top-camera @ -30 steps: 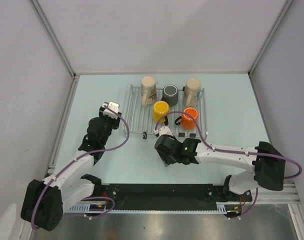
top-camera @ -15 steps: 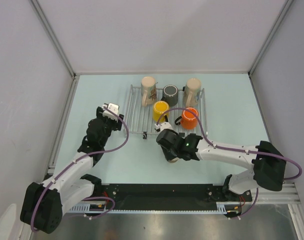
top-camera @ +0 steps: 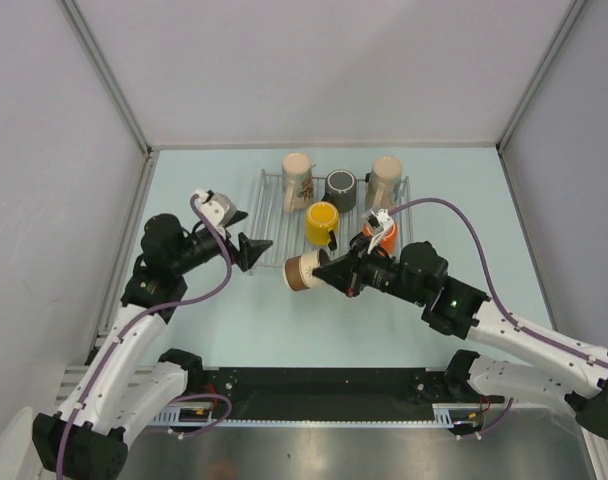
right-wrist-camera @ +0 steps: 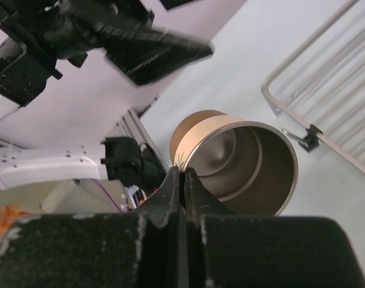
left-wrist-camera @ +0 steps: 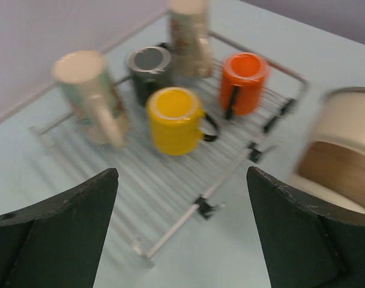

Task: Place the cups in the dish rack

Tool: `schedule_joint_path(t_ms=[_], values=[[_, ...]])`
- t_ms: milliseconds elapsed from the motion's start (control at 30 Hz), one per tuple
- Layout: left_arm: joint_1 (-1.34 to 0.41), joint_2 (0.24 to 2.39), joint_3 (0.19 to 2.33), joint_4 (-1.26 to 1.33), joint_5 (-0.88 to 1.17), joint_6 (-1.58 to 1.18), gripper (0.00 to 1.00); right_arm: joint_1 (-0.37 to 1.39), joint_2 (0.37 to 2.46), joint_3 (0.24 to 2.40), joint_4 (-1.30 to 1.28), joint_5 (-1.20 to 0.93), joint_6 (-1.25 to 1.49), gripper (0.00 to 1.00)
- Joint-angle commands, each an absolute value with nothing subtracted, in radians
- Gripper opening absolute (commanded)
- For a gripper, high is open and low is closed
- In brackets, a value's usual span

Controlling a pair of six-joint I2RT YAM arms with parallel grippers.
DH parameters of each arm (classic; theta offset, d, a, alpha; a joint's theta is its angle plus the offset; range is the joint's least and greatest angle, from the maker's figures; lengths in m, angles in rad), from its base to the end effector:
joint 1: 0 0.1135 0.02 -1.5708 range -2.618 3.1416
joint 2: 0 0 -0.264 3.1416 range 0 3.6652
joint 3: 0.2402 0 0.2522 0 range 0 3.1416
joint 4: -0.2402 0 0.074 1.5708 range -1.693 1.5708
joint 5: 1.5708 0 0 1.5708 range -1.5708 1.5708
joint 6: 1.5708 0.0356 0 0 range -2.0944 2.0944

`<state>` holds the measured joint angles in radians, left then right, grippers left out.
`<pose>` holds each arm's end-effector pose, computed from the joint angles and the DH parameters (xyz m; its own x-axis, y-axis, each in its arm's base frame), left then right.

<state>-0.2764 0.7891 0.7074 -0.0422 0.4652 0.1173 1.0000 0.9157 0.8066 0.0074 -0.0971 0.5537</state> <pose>0.1766 -0.0667 0.3276 -0.0394 0.1199 -0.9920 0.6815 0.7293 0.0611 0.1149 0.1854 0.3447 -0.5145 0.1674 -0.8410 -0.7278 0.4333 0.5315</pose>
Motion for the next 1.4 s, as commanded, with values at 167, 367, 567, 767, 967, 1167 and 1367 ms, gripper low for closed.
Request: schedule_joint_path(t_ms=[167,367,567,767,967,1167,1367], values=[[-0.238,0.974,0.866,-0.454,1.270,0.241,0.92,0.881,0.963,0.698,0.476,-0.365,0.712,0.00],[-0.221,1.072,0.966,-0.811,1.480,0.566,0.92,0.862,0.977,0.704,0.512,-0.405,0.735,0.00],[-0.221,1.103,0.965,-0.815,1.523,0.574,0.92,0.857,1.015,0.690,0.583,-0.417,0.758,0.00],[-0.221,1.092,0.968,-0.819,1.532,0.578,0.93,0.856,1.089,0.657,0.736,-0.446,0.828,0.00],[-0.203,1.109,0.966,-0.813,1.540,0.589,0.92,0.862,1.124,0.629,0.839,-0.453,0.871,0.00],[-0.137,1.135,0.989,-0.815,1.594,0.597,0.82,0.868,1.163,0.600,0.916,-0.439,0.896,0.00],[-0.058,1.186,1.041,-0.901,1.658,0.670,0.73,0.884,1.218,0.595,0.982,-0.425,0.920,0.00]])
